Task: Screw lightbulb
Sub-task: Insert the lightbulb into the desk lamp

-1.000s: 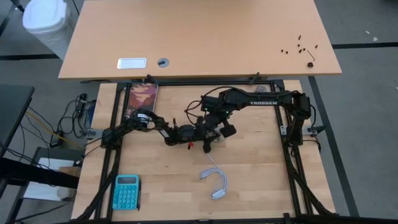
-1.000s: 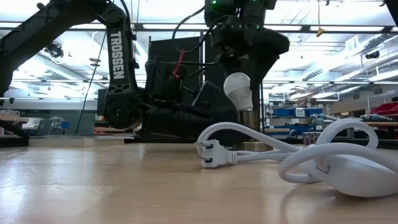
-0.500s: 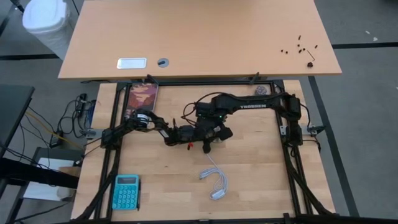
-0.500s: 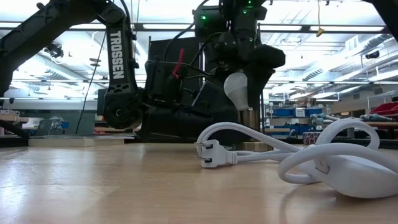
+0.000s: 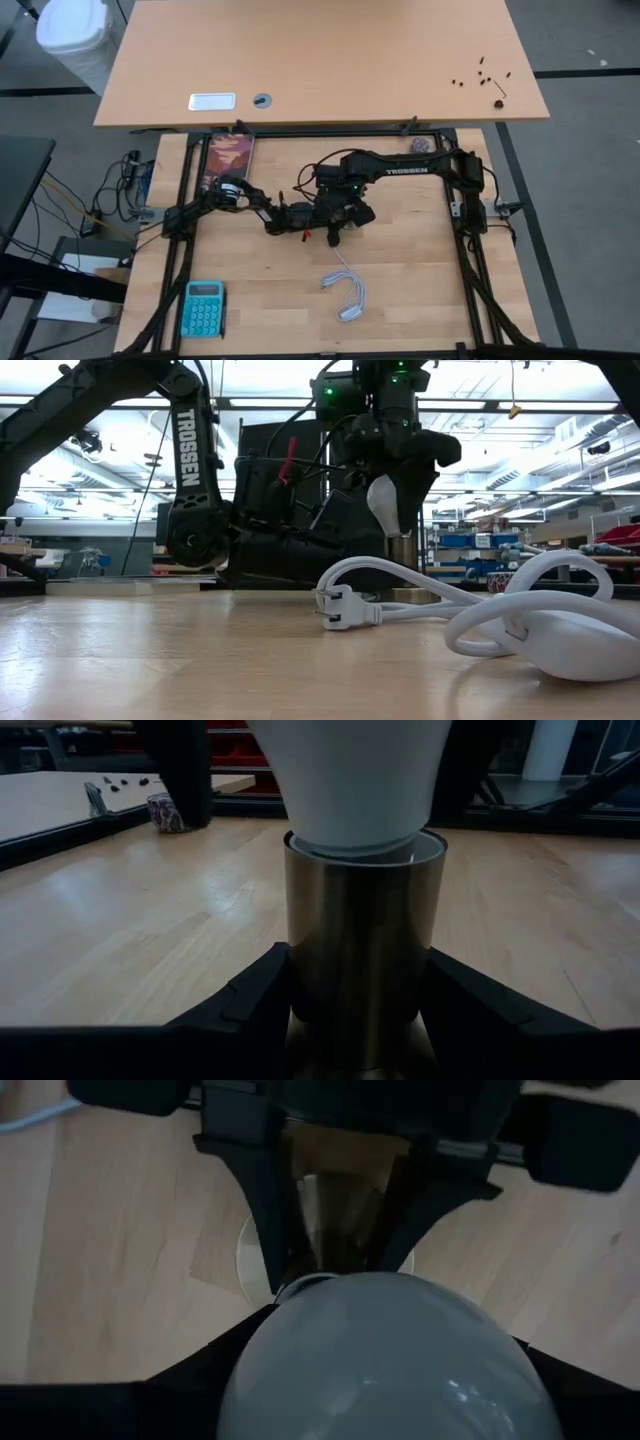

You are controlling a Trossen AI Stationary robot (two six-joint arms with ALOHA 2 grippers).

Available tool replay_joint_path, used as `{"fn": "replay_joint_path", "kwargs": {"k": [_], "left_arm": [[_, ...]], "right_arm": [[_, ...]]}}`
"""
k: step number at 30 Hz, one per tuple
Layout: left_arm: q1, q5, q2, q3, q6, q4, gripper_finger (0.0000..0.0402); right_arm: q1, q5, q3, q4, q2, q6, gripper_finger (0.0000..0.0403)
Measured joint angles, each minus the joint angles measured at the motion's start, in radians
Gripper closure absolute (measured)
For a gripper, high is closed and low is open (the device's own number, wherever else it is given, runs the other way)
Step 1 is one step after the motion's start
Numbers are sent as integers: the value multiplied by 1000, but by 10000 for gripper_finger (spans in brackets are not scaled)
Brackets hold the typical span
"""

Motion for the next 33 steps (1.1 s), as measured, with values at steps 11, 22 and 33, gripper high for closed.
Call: {"fn": "replay_joint_path", "kwargs": {"k": [11,22,33], "left_arm": [[3,-76,0,-1,-27,8,204],[-5,-41,0,-1,-4,1,204],[-7,-43,0,0,-1,0,204]], "right_arm": [[11,18,-5,-48,-27,160,139],[-33,-12,-5,18,-27,125,122],[-39,-56,-23,14,-31,127,138]]}}
